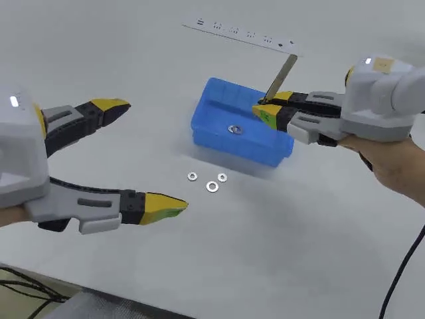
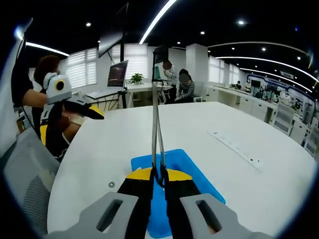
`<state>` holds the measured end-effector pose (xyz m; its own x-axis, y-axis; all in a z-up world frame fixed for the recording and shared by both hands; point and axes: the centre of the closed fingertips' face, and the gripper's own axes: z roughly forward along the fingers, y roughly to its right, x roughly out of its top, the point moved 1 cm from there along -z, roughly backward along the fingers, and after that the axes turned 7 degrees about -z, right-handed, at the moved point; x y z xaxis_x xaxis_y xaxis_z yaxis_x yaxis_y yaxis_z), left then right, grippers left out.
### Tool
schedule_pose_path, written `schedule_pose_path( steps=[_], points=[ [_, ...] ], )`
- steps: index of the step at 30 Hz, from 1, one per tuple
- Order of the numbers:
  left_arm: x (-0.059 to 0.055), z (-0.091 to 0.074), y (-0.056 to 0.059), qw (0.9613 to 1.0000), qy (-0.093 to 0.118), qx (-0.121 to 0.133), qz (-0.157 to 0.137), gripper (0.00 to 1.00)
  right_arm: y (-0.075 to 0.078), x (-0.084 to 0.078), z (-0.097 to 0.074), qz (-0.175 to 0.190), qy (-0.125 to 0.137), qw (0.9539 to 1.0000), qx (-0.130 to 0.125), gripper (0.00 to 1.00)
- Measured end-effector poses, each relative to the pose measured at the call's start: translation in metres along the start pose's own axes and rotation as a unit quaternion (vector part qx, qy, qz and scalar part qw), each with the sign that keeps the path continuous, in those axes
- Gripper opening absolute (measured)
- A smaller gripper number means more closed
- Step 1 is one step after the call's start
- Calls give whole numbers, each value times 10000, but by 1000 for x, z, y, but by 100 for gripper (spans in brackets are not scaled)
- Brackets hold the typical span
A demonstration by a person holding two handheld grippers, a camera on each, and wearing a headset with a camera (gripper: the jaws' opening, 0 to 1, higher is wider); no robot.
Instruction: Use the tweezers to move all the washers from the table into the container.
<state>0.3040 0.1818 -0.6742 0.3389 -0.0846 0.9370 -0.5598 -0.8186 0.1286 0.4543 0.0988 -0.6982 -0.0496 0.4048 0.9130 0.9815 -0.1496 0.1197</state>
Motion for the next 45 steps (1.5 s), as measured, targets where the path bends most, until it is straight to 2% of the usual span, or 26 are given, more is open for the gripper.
schedule_pose_path(
  steps=[4, 9, 13, 16, 22, 36, 45],
  points=[
    [-6, -6, -16, 9998, -100, 172, -11, 100, 5, -9, 14, 126, -61, 9999, -16, 9],
    [-2, -11, -20, 9995, -2, 305, -61, 100, 2, -28, 25, 123, -296, 9994, 94, 9],
    [-1, -12, -17, 9992, 61, 330, -206, 100, -3, -38, 30, 97, -416, 9989, 181, 9],
    [-5, -11, -15, 9992, -37, 339, -189, 100, -2, -38, 30, 143, -390, 9990, 162, 10],
    [-3, -9, -11, 9992, -58, 331, -201, 100, 3, -39, 31, 250, -276, 9992, 118, 10],
    [-5, -4, 0, 9992, -134, 286, -234, 100, 2, -47, 28, 350, -296, 9989, 91, 10],
    [-7, -6, -1, 9992, -140, 293, -228, 100, -2, -47, 29, 354, -300, 9988, 126, 9]
  ],
)
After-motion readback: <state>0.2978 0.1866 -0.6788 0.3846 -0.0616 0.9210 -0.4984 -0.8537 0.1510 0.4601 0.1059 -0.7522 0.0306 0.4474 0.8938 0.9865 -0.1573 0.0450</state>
